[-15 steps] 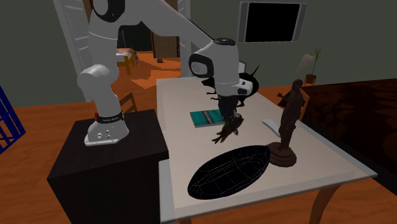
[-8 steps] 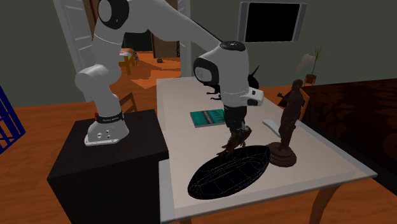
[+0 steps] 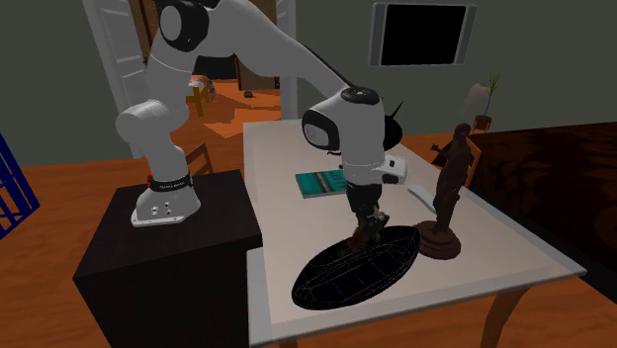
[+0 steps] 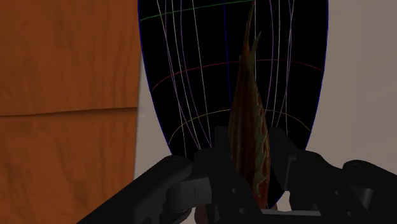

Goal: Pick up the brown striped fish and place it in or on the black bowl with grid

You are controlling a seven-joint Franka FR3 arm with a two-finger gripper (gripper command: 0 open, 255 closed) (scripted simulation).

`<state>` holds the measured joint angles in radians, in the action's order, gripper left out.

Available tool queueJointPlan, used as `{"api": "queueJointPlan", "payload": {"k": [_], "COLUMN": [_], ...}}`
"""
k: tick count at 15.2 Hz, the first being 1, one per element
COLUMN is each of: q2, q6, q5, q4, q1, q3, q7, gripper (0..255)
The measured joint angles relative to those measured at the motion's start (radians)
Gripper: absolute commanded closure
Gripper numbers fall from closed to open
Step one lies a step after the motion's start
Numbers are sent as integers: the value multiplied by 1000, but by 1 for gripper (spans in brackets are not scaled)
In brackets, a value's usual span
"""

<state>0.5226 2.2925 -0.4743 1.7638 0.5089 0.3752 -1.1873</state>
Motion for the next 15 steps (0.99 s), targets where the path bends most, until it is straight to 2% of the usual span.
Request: {"api": "queueJointPlan", "payload": {"k": [5, 12, 13, 15], "q2": [38, 47, 47, 47], "q6": [46, 53, 53, 53], "q5": [-26, -31, -31, -31], "q4": [12, 10, 10, 10], "q1": [8, 12, 12, 12], "q3": [-16, -19, -19, -19], "q7": [-22, -28, -28, -28], "gripper": [255, 255, 0, 0]}}
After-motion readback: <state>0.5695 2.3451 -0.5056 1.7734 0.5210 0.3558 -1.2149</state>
